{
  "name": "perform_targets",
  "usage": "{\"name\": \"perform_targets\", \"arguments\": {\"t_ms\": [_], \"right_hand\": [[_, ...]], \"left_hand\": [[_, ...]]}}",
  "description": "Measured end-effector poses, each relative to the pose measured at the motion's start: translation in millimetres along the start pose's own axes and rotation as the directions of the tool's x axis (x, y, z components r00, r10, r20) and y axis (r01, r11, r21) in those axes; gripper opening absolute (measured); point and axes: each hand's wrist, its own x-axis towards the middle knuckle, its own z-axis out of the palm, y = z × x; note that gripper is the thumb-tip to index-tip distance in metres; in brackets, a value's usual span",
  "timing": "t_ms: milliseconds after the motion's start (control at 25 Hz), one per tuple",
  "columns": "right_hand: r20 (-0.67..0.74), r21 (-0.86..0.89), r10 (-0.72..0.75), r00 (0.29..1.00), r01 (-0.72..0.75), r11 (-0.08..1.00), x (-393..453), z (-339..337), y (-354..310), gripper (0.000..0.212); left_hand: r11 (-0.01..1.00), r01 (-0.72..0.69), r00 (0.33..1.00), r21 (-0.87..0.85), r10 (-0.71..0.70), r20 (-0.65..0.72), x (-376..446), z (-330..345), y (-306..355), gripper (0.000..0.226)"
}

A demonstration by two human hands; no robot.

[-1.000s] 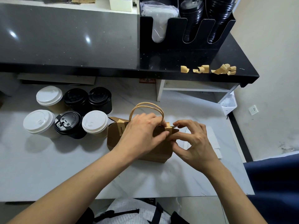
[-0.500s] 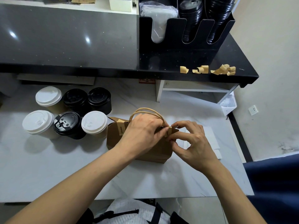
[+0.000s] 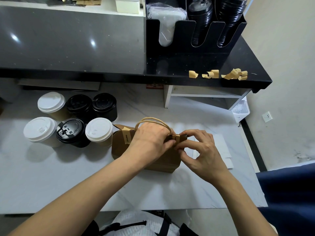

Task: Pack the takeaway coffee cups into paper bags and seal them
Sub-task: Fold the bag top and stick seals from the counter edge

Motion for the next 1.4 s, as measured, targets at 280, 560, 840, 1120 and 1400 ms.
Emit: {"name": "perform_targets", "arguments": {"t_ms": [280,560,840,1120,1400], "right_hand": [[-0.02,0.045,0.019,1.0,-0.018,0.999,-2.5,-0.4,-0.8,0.009],[-0.134,0.25,0.137,0.982,-0.1,0.963,12.0,-5.2,-12.9,0.031],[-0.113,0.164,0.047,0.993,-0.028,0.986,21.0,-0.1,-5.7,0.004],[-0.135,0.027,-0.02,0.991,0.024,0.999,21.4,1.3,-7.9,0.005],[-0.134,0.063,-0.014,0.991,0.022,0.998,19.4,3.7,-10.7,0.007]], "left_hand": [[1.0,0.004,1.0,0.02,-0.004,-0.01,-1.5,1.3,0.6,0.025],[1.0,0.015,0.999,-0.002,-0.015,-0.046,-0.4,1.1,1.6,0.03],[0.999,-0.02,0.992,-0.042,0.015,-0.122,-4.0,7.0,-0.7,0.026],[0.982,-0.027,0.992,-0.188,0.003,-0.128,-23.1,7.7,-5.0,0.053],[0.968,-0.088,0.968,-0.236,0.027,-0.251,-69.6,-13.7,-14.4,0.048]]}}
